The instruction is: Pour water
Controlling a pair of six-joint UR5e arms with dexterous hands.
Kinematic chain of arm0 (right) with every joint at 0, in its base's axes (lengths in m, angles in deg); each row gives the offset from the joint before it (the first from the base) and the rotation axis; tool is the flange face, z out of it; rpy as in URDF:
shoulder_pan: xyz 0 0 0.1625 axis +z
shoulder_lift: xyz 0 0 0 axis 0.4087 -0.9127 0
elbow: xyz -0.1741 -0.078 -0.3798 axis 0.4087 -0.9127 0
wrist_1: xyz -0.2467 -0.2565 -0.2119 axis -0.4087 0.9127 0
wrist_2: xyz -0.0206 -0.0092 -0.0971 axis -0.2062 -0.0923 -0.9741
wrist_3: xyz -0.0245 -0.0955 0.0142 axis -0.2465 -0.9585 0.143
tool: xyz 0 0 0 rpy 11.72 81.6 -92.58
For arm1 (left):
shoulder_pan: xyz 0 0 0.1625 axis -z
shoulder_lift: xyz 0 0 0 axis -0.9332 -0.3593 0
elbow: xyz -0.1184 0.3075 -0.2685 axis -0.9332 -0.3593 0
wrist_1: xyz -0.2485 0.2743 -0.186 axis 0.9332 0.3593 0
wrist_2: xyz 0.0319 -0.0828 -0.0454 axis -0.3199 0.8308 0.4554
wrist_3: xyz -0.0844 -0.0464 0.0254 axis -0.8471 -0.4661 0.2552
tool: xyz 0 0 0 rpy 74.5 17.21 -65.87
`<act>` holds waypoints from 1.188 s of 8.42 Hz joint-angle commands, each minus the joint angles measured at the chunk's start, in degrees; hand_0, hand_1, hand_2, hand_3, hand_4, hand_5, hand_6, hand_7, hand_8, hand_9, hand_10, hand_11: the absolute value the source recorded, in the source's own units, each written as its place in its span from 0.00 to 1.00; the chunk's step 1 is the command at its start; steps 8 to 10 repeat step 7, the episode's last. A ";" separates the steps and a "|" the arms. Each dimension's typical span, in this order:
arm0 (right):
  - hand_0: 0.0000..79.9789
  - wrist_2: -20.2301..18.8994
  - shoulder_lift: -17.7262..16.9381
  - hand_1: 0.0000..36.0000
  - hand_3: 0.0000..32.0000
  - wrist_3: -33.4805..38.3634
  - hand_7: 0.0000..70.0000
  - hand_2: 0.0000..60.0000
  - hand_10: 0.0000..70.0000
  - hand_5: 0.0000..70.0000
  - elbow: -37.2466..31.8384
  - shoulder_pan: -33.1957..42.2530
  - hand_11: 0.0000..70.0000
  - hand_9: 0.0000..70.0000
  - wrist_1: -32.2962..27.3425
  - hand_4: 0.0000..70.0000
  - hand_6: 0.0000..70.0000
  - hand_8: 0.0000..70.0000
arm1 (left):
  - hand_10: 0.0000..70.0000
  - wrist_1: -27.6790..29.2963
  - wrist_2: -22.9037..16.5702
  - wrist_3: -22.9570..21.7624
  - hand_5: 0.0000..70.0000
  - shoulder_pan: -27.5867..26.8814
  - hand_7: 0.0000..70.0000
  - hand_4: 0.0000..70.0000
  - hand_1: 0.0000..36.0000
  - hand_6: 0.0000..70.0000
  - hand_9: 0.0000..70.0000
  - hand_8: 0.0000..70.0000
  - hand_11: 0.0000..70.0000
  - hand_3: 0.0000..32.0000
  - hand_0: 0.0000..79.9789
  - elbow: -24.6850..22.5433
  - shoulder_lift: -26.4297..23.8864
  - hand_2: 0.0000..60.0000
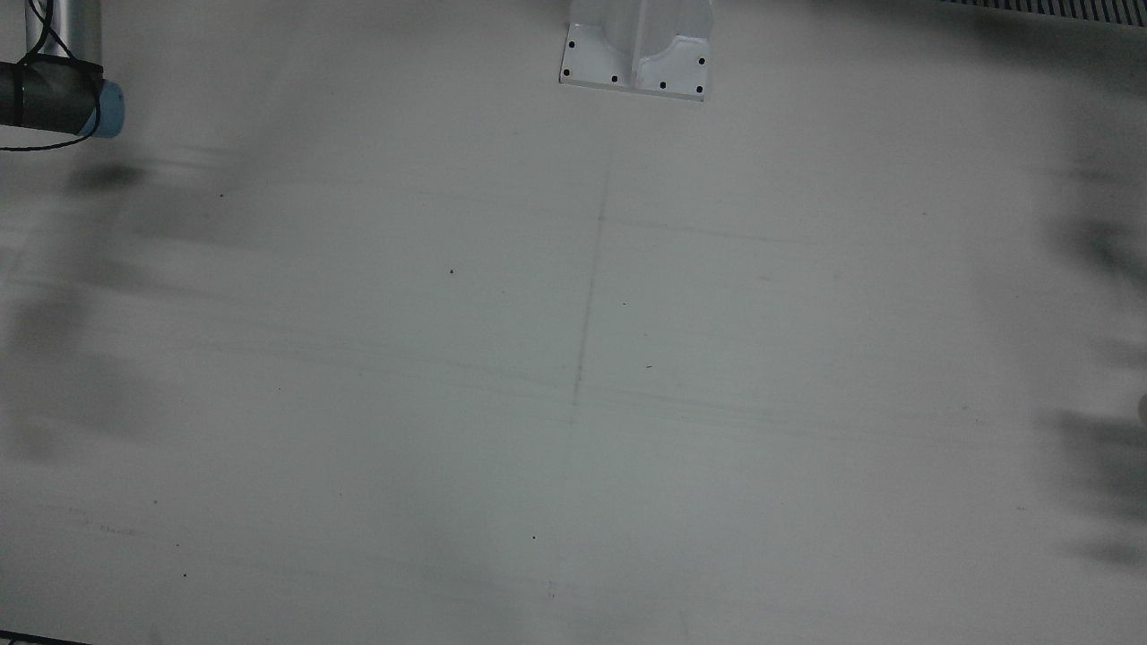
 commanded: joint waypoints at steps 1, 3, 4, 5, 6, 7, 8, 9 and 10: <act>0.90 -2.18 -0.10 0.92 0.00 0.08 0.51 0.46 0.31 0.68 0.36 5.24 0.50 0.43 -0.10 0.10 0.31 0.28 | 0.01 2.33 1.84 7.31 1.00 -0.71 0.29 0.97 0.64 0.19 0.10 0.07 0.02 0.00 0.64 -0.34 -0.21 1.00; 0.64 -3.77 -1.67 0.39 0.00 0.17 0.00 0.00 0.00 0.03 4.74 7.10 0.00 0.00 0.08 0.00 0.00 0.00 | 0.01 4.26 3.58 10.48 1.00 -2.98 0.30 0.96 0.65 0.19 0.10 0.07 0.02 0.00 0.64 1.75 -0.21 1.00; 0.61 -4.99 -2.03 0.31 0.00 0.17 0.00 0.00 0.00 0.00 6.24 7.98 0.00 0.00 0.16 0.00 0.00 0.00 | 0.01 6.62 6.12 10.49 1.00 -5.00 0.30 0.95 0.63 0.19 0.10 0.07 0.02 0.00 0.64 4.29 -0.21 0.98; 0.60 -5.18 -2.12 0.27 0.00 0.17 0.00 0.00 0.00 0.00 6.96 7.90 0.00 0.00 0.16 0.00 0.00 0.00 | 0.01 7.95 8.41 10.49 1.00 -7.89 0.29 0.94 0.61 0.19 0.11 0.07 0.03 0.00 0.64 6.58 -0.47 0.94; 0.58 -5.18 -3.08 0.23 0.00 0.17 0.00 0.00 0.00 0.00 7.14 7.20 0.00 0.00 0.16 0.00 0.00 0.00 | 0.01 9.88 10.95 10.49 1.00 -10.62 0.29 0.94 0.61 0.19 0.11 0.08 0.03 0.00 0.64 9.04 -0.74 0.94; 0.58 -5.18 -3.26 0.21 0.00 0.26 0.00 0.00 0.00 0.00 7.23 7.11 0.00 0.00 0.16 0.00 0.00 0.00 | 0.01 9.98 12.63 10.49 0.99 -12.65 0.29 0.94 0.59 0.19 0.10 0.08 0.03 0.00 0.64 9.50 -1.00 0.92; 0.58 -5.18 -3.26 0.21 0.00 0.26 0.00 0.00 0.00 0.00 7.23 7.11 0.00 0.00 0.16 0.00 0.00 0.00 | 0.01 9.98 12.63 10.49 0.99 -12.65 0.29 0.94 0.59 0.19 0.10 0.08 0.03 0.00 0.64 9.50 -1.00 0.92; 0.58 -5.18 -3.26 0.21 0.00 0.26 0.00 0.00 0.00 0.00 7.23 7.11 0.00 0.00 0.16 0.00 0.00 0.00 | 0.01 9.98 12.63 10.49 0.99 -12.65 0.29 0.94 0.59 0.19 0.10 0.08 0.03 0.00 0.64 9.50 -1.00 0.92; 0.58 -5.18 -3.26 0.21 0.00 0.26 0.00 0.00 0.00 0.00 7.23 7.11 0.00 0.00 0.16 0.00 0.00 0.00 | 0.01 9.98 12.63 10.49 0.99 -12.65 0.29 0.94 0.59 0.19 0.10 0.08 0.03 0.00 0.64 9.50 -1.00 0.92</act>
